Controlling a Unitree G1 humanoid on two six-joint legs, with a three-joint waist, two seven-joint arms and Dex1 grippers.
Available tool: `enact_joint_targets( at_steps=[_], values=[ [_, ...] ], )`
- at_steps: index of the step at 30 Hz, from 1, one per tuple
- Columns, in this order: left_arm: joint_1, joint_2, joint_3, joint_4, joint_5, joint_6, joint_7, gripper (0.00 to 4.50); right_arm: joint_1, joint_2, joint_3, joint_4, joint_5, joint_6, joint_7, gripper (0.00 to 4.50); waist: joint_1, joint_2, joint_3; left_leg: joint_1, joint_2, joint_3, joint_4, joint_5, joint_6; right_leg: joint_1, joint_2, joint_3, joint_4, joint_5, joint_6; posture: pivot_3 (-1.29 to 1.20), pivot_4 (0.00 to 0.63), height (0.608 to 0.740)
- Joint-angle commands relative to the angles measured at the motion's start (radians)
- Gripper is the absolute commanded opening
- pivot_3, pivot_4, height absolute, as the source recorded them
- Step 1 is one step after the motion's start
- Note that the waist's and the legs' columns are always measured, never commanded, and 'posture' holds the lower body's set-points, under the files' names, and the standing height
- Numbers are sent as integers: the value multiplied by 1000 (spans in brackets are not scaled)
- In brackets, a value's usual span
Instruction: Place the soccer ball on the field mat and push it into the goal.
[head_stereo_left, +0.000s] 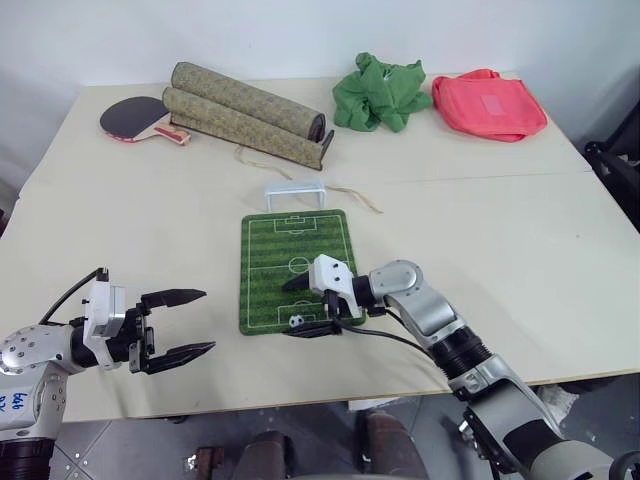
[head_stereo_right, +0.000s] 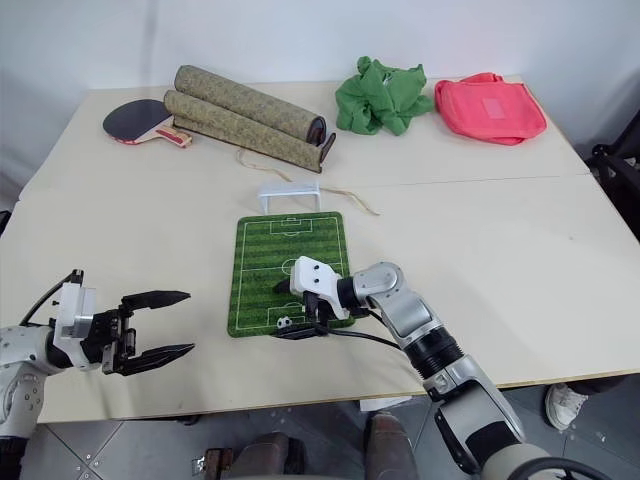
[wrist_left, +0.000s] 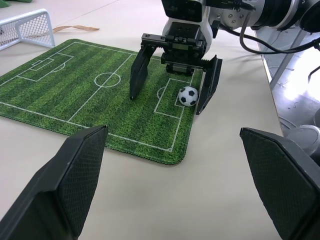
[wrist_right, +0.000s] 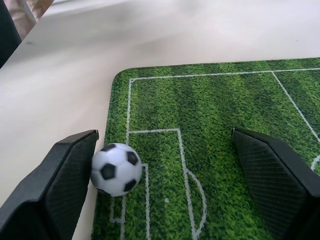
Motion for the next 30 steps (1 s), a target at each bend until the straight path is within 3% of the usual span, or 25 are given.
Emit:
enact_joint_targets(
  at_steps=[1,7,12,15,18,26,30],
  values=[
    [6,2,14,-3,-5,-7,0,4500,-13,2,-42,-33,44,-16,25,4457,0,0,0,0,0,0,0,0,0,0,0,0,0,0,0,0,150,740],
    [22,2,19,-2,-6,-12,-6,4500,2,17,-115,-89,132,-56,48,4457,0,0,0,0,0,0,0,0,0,0,0,0,0,0,0,0,150,740],
    [30,11,38,1,-27,-5,-24,4500,62,-50,-178,-325,281,90,89,4457,6,0,0,0,0,-1,0,0,0,0,0,0,0,0,0,0,150,740],
    [35,12,45,1,-34,-4,-38,4500,105,-125,-139,-407,267,142,109,3845,9,0,0,-1,0,-1,0,0,0,0,-1,0,-1,0,0,0,150,740],
    [35,15,36,8,-35,-19,-87,4500,208,-184,-47,-439,149,123,62,2824,13,-1,-1,0,0,0,0,0,0,0,0,0,-1,0,0,0,150,740],
    [75,19,53,15,-26,-51,-145,4500,346,-155,33,-540,81,141,-63,84,15,-1,-1,0,0,1,0,0,0,-1,0,0,0,0,0,0,150,740],
    [79,12,51,20,-20,-55,-130,4500,351,-124,46,-526,64,139,-107,33,24,-1,-1,0,0,1,0,-1,0,0,0,0,-1,0,0,0,150,740]
  ],
)
